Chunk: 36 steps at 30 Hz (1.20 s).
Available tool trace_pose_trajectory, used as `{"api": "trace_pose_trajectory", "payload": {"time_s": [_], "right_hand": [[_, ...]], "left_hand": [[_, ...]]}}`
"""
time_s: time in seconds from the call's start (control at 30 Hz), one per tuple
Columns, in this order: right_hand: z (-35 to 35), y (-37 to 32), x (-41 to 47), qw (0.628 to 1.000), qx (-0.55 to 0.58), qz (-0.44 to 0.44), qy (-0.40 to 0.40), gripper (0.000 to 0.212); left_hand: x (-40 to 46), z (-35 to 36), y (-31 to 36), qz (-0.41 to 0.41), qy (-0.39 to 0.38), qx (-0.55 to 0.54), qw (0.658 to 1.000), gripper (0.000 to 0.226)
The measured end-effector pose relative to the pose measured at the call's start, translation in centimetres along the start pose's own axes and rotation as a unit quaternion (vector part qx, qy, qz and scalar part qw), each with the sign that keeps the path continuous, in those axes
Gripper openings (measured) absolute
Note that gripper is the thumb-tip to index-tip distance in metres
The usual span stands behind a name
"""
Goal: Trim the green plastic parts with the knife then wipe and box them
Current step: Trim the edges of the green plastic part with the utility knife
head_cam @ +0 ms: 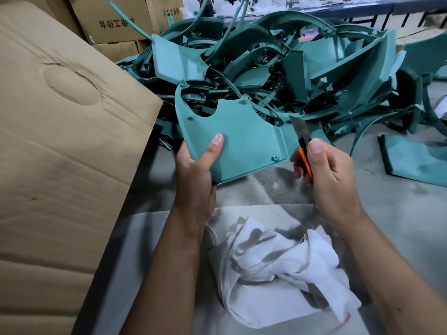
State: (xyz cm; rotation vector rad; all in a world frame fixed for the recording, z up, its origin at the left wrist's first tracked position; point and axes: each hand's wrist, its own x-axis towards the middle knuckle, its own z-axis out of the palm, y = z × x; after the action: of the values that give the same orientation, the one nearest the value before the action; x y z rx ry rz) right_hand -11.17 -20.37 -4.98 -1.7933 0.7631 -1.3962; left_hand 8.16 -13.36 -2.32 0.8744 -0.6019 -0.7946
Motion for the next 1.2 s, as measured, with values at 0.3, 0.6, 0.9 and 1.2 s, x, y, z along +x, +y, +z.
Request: {"api": "trace_pose_trajectory", "payload": {"time_s": [0.3,0.6,0.9,1.2], "right_hand": [[0.2,0.2,-0.1,0.996,-0.063,-0.058,-0.023,0.058],[-0.3,-0.4,-0.3,0.989,-0.077,-0.106,-0.075,0.066],[0.7,-0.3,-0.6,0.983,-0.142,-0.113,-0.03,0.055],[0.9,-0.8,-1.0,0.969,-0.168,-0.148,-0.106,0.053]], "left_hand": [[-0.1,-0.3,0.4,-0.015,-0.033,-0.032,0.999,0.044],[0.5,-0.5,0.8,-0.014,0.032,-0.1,0.994,0.029],[-0.7,2.7,-0.7,-0.092,0.026,-0.095,0.991,0.036],[-0.7,2.6,0.2,-0.063,0.031,-0.18,0.981,0.026]]}}
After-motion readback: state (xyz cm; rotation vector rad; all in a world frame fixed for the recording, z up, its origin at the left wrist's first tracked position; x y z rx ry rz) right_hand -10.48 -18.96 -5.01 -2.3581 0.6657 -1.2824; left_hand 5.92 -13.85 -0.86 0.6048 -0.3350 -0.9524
